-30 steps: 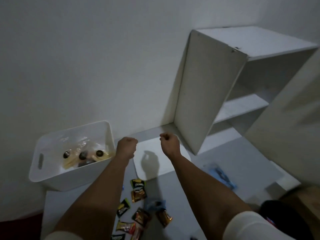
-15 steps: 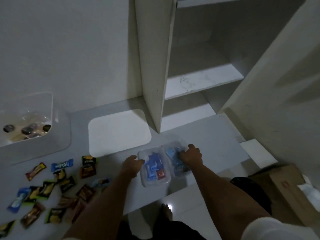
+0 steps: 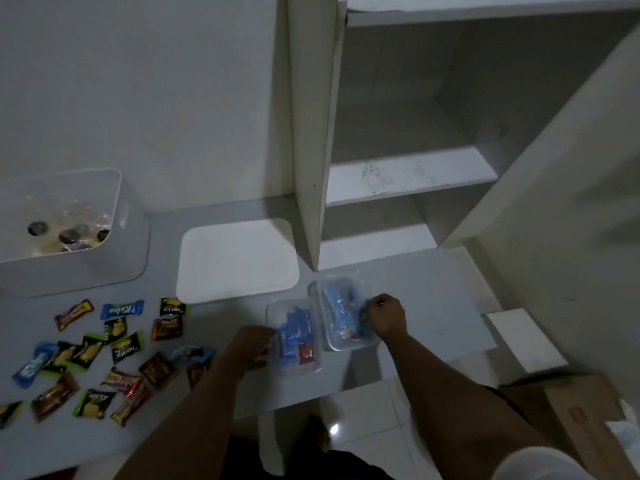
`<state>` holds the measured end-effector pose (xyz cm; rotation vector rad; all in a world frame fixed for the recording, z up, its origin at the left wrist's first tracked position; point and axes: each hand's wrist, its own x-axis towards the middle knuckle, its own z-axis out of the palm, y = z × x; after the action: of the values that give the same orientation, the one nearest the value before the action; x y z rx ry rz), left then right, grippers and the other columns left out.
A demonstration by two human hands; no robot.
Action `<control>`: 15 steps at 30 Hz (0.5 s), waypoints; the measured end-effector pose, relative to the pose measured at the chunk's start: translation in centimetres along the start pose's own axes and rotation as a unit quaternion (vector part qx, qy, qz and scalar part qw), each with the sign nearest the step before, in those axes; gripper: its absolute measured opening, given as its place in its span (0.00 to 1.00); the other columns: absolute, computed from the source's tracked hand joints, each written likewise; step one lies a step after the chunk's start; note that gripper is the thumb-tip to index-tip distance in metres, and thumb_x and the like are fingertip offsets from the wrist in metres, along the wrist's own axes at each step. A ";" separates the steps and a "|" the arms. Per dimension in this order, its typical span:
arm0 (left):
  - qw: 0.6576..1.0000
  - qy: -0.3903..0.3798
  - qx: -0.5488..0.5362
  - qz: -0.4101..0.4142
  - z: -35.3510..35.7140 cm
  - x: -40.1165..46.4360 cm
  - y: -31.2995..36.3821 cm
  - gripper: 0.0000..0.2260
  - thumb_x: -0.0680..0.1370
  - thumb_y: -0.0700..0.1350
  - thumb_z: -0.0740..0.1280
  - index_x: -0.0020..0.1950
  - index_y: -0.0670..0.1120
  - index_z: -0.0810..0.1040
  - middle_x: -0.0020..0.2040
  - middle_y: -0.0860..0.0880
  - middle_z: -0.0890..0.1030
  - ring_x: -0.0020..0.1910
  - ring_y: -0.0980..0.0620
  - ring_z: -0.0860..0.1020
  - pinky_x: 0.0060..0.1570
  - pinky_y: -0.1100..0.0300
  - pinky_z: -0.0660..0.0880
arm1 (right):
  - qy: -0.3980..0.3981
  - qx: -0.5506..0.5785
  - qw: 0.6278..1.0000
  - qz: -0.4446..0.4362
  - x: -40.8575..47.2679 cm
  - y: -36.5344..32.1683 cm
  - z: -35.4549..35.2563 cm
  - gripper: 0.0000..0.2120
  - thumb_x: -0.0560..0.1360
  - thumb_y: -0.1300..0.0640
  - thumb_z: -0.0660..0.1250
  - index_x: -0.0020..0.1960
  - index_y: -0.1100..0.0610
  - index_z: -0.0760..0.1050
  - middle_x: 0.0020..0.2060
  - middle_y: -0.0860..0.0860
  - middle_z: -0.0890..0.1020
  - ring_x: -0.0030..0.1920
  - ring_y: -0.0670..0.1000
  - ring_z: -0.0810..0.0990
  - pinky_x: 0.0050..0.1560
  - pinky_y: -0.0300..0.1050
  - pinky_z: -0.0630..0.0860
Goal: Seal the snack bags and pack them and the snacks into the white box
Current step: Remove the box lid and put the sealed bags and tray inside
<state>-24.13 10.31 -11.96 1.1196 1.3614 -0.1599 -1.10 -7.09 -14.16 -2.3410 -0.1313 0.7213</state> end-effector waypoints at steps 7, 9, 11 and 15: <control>0.999 -0.020 -0.036 -0.025 0.0 -1.9 0.3 0.21 0.80 0.61 0.65 0.59 0.43 0.76 0.52 0.42 0.79 0.50 0.43 0.80 0.49 0.50 0.77 | -0.127 0.089 0.988 -0.023 -1.4 -4.1 1.9 0.05 0.76 0.62 0.71 0.41 0.61 0.81 0.42 0.61 0.86 0.44 0.63 0.87 0.48 0.59 0.85; 0.998 -0.022 -0.050 -0.024 0.0 -2.6 0.5 0.24 0.77 0.67 0.65 0.54 0.46 0.75 0.53 0.43 0.80 0.50 0.44 0.80 0.44 0.52 0.77 | -0.150 0.048 0.987 -0.031 -2.4 -4.0 3.4 0.08 0.75 0.58 0.71 0.37 0.57 0.80 0.38 0.58 0.85 0.42 0.61 0.86 0.47 0.59 0.83; 0.998 -0.024 -0.055 -0.015 0.0 -2.5 0.0 0.29 0.74 0.70 0.65 0.56 0.45 0.76 0.54 0.43 0.81 0.52 0.43 0.81 0.46 0.52 0.78 | -0.169 0.001 0.985 -0.034 -3.6 -3.0 4.9 0.11 0.76 0.54 0.69 0.35 0.53 0.76 0.36 0.54 0.82 0.41 0.59 0.84 0.48 0.60 0.83; 0.996 -0.033 -0.077 0.011 -0.2 -2.3 -0.7 0.30 0.77 0.66 0.65 0.65 0.43 0.77 0.54 0.42 0.83 0.51 0.44 0.83 0.39 0.56 0.80 | -0.162 -0.043 0.985 -0.028 -5.0 -1.2 6.6 0.11 0.80 0.49 0.64 0.47 0.57 0.77 0.48 0.56 0.84 0.51 0.58 0.84 0.55 0.54 0.82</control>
<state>-25.37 8.94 -10.45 0.9919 1.2806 -0.0749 -8.73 -3.75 -15.23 -2.2730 -0.3759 1.0841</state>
